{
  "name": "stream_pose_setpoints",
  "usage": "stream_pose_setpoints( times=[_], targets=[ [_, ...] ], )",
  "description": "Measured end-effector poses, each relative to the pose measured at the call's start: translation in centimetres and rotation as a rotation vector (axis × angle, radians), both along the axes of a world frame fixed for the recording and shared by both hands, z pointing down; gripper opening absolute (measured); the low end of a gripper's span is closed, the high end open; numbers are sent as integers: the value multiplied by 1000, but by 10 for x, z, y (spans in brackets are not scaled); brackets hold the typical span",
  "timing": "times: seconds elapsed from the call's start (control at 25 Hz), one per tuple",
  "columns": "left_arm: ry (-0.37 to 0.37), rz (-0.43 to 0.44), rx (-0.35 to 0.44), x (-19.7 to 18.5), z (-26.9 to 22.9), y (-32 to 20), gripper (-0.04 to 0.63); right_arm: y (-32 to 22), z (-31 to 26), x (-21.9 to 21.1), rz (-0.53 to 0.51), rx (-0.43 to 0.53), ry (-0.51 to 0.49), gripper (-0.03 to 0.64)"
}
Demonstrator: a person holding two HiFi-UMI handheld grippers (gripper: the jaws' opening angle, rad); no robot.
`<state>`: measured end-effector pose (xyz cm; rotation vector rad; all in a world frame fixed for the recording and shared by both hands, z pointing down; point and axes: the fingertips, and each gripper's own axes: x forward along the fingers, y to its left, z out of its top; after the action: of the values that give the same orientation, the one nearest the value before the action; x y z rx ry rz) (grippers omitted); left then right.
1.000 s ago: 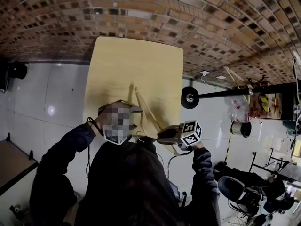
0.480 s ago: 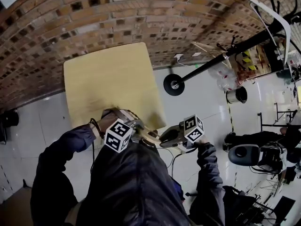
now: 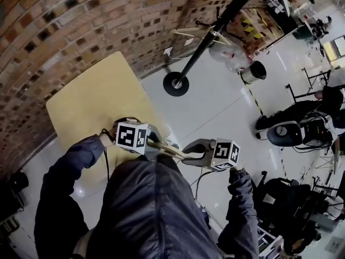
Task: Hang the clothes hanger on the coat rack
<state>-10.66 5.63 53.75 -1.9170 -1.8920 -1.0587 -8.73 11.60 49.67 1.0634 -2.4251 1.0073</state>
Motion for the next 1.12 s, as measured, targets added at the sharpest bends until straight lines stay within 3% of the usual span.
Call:
stream_pose_setpoints(
  times=[0.16, 0.44, 0.72, 1.0, 1.12],
  targets=[
    [-108, 20, -38, 28, -3, 28, 57, 22, 3, 22, 93, -11, 258, 96],
    [-146, 42, 36, 78, -7, 65, 57, 61, 12, 78, 274, -37, 498, 86],
    [-99, 21, 72, 134, -15, 89, 84, 87, 0, 132, 350, 27, 516, 61],
    [-102, -3, 36, 177, -28, 118, 87, 118, -16, 167, 401, 93, 391, 59],
    [-96, -28, 29, 194, -32, 130, 84, 131, -21, 187, 398, 108, 383, 58]
  ],
)
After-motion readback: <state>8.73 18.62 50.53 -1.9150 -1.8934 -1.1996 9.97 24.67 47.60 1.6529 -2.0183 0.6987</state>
